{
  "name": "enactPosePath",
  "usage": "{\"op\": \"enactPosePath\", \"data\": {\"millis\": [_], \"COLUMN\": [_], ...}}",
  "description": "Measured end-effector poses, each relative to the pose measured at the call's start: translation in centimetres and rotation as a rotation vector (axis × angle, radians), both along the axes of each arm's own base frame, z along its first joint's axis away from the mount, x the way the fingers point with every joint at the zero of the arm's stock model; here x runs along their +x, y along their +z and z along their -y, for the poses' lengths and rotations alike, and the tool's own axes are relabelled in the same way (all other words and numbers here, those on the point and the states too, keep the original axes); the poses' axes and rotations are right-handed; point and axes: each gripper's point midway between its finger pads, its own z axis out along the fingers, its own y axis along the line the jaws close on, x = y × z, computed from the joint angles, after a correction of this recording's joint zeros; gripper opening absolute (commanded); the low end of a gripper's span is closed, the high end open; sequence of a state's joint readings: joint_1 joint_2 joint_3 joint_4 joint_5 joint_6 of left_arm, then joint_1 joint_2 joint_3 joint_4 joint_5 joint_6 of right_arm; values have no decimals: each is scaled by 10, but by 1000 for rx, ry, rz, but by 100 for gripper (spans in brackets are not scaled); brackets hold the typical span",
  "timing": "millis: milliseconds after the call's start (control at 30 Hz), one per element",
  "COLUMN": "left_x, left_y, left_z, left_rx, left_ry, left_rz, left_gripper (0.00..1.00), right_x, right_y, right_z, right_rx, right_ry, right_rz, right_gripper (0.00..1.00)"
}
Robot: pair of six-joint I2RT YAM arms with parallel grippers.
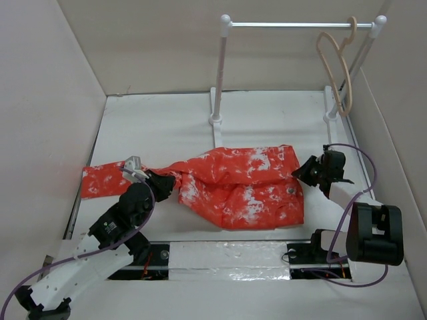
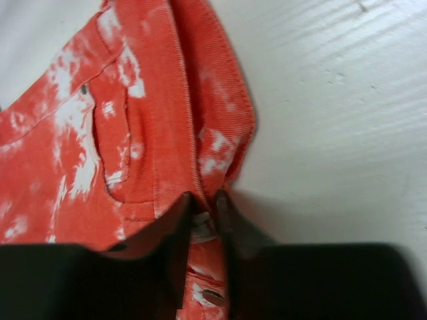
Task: Place the trousers on the hanger
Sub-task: Flatten out the trousers at the center of the board.
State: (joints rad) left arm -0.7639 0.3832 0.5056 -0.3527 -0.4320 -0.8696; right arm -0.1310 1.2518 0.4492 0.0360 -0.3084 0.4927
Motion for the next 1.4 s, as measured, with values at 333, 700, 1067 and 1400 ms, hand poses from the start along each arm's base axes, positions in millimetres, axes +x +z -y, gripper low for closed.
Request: {"op": "enactPosePath", "data": {"millis": [333,700,1067,1400], "left_x": [1,-21,-57,-74], "left_y": [-17,-5,98,119], "left_z": [16,9,-118,-170], "left_rx": [11,-53,-323,-316], "left_ry": [-69,-105,315,438], "left_rz": [-21,6,203,245], "left_gripper": [0,0,34,69], "right_x": [17,45,30,28], "right_y": [59,137,126,145], "right_z": [46,170,198,168], "right_rx": [63,-85,-115,-81], "right_ry": [-215,-687,-828,-738], "right_rz": [170,261,216,326], "right_gripper": [0,0,27,77]}}
